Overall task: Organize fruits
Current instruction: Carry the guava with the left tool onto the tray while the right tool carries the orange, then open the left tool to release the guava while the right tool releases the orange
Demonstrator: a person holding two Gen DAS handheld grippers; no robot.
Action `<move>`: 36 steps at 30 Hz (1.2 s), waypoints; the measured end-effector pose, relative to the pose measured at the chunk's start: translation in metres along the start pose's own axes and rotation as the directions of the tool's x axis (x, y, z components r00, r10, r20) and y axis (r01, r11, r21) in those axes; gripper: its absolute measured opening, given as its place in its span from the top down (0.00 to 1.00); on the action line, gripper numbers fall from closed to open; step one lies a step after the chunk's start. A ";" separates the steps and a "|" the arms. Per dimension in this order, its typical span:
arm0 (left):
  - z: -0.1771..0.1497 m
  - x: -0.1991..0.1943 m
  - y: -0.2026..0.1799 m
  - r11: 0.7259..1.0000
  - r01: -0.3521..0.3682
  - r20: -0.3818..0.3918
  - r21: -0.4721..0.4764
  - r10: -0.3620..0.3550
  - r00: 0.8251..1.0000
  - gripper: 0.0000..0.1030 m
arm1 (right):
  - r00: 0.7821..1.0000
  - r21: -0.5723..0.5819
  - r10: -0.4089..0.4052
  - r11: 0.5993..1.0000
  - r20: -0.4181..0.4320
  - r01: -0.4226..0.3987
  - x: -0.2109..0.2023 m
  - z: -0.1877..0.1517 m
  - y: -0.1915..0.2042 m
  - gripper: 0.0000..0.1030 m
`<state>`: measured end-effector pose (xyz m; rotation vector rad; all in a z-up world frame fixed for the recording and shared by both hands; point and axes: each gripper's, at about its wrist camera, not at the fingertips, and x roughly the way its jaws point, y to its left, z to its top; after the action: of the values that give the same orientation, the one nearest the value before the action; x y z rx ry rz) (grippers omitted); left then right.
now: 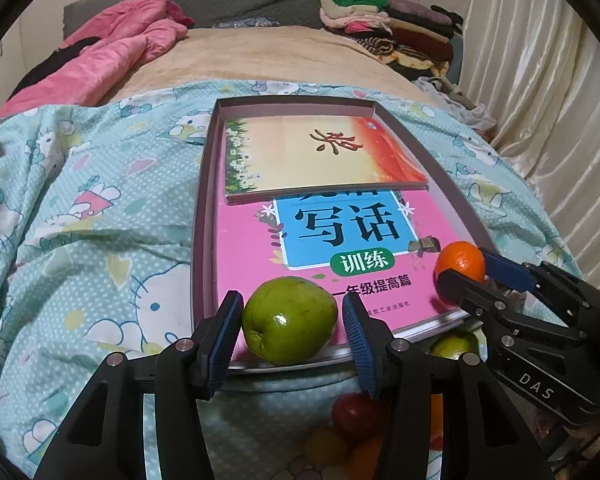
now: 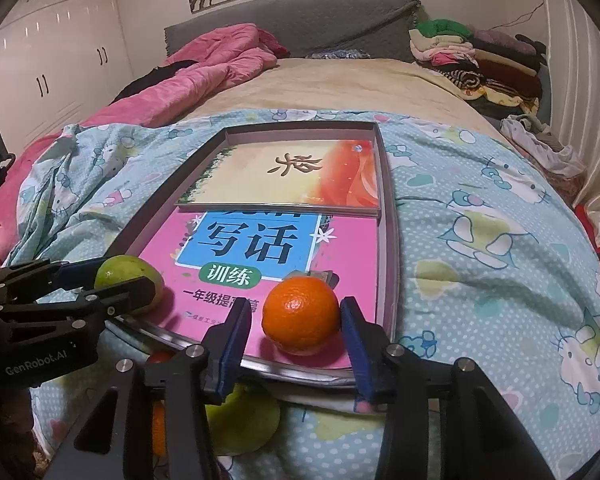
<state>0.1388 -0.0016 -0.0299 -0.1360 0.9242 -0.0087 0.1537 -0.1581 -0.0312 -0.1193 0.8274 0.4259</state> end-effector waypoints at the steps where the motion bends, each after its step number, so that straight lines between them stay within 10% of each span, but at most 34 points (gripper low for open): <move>1: 0.000 -0.002 0.001 1.000 0.006 0.006 -0.004 -0.006 1.000 0.48 | 1.000 0.000 0.002 1.000 0.002 -0.002 0.000 0.000 0.000 0.55; 36: -0.003 -0.051 0.013 0.997 0.061 0.101 -0.044 -0.057 0.993 0.25 | 0.987 -0.003 -0.042 0.999 0.152 0.043 -0.047 0.005 0.003 0.21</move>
<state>0.1045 0.0140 0.0075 -0.2061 0.8209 -0.0345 0.1276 -0.1697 0.0070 -0.1085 0.6723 0.3920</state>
